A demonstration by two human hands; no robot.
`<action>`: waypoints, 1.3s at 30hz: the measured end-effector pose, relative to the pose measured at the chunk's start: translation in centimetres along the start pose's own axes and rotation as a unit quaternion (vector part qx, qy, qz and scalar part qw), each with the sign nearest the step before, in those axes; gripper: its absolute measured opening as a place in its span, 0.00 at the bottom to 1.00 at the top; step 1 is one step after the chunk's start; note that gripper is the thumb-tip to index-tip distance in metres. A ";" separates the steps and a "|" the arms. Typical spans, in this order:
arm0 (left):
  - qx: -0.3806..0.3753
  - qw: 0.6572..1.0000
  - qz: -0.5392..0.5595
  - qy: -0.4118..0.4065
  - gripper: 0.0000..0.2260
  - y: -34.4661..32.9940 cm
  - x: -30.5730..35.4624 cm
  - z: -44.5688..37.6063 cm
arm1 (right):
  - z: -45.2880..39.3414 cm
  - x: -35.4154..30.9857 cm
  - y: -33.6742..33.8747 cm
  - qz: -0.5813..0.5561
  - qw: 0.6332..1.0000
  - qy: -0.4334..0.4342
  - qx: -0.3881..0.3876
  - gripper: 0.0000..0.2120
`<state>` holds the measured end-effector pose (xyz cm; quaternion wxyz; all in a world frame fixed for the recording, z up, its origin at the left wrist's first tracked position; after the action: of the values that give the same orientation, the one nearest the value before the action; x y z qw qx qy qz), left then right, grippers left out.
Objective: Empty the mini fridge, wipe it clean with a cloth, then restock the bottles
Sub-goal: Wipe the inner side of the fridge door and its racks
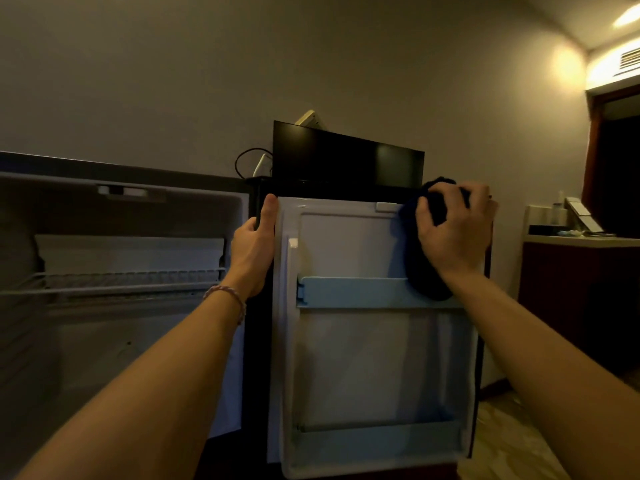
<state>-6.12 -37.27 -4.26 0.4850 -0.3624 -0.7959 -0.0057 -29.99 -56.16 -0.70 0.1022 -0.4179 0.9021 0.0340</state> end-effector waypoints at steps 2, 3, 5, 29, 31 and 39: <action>0.000 1.000 -0.002 -0.004 0.48 0.0 0.1 0.2 | 0.4 -2.8 0.0 -0.037 0.999 0.025 0.004 0.14; 0.001 1.000 -0.004 -0.004 0.46 0.0 0.1 0.2 | 0.5 -4.2 0.0 -0.052 0.998 0.028 0.007 0.14; 0.002 1.000 -0.008 -0.007 0.44 -0.1 0.0 0.3 | 0.6 -6.9 0.4 -0.075 0.996 0.041 0.014 0.14; -0.008 0.998 -0.040 -0.052 0.37 0.0 0.6 0.7 | -0.8 1.9 -1.3 0.079 0.995 0.059 -0.013 0.16; -0.009 0.997 -0.043 -0.062 0.35 -0.1 0.5 0.5 | -0.6 4.6 -1.6 0.049 0.998 -0.022 -0.038 0.20; -0.007 0.998 -0.041 -0.056 0.35 0.0 0.0 0.3 | -0.3 -1.5 -2.7 -0.066 0.998 0.012 -0.006 0.15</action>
<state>-6.36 -37.17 -4.37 0.4365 -0.3327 -0.8358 -0.0109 -27.03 -56.80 -0.05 0.0911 -0.4774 0.8735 0.0276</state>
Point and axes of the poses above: each hand's wrist, its own z-axis away from the middle knuckle, its own y-axis out of the back of the hand, x = y × z, the point moved 2 cm from there along -z, towards the middle knuckle, and after that the axes turned 14 degrees about z, right-handed, at the moved point
